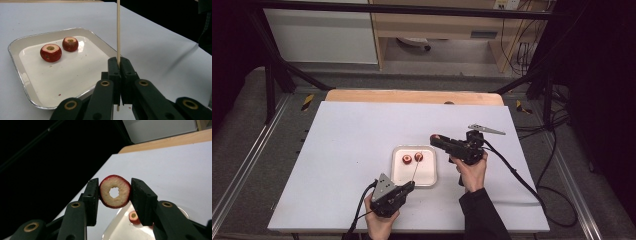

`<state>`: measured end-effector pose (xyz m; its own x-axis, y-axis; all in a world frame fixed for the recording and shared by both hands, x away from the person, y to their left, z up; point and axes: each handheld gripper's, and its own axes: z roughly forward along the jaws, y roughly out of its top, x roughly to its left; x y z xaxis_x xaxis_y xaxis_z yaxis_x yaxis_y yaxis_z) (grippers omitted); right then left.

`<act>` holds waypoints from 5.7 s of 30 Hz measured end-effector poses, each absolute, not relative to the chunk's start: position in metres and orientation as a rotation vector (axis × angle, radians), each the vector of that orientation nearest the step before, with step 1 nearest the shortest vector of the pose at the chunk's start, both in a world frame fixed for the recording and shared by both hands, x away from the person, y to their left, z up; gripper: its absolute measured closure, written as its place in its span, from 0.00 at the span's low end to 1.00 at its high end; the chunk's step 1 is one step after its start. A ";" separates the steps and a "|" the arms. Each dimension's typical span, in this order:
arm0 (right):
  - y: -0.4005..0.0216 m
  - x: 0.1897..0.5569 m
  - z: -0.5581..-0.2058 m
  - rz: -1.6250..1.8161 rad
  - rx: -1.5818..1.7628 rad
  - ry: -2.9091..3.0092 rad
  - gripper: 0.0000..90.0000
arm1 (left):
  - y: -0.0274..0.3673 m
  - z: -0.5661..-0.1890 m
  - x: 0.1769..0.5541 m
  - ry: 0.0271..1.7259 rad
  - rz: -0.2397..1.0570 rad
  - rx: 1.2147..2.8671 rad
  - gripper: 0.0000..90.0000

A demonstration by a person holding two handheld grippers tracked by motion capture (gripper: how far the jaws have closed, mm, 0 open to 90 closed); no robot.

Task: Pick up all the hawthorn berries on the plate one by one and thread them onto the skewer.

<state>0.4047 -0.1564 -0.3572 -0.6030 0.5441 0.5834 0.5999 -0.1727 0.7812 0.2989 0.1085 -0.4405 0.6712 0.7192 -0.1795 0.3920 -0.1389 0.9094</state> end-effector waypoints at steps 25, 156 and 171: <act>-0.145 0.397 -0.359 -2.100 -1.433 -1.716 0.66 | 0.087 -0.434 0.303 0.913 0.344 1.713 0.98; -0.115 0.360 -0.413 -1.947 -1.341 -1.935 0.67 | 0.086 -0.422 0.324 1.023 0.305 1.650 0.99; -0.131 0.378 -0.403 -1.836 -1.278 -2.213 0.25 | 0.117 -0.426 0.322 1.004 0.366 1.722 0.98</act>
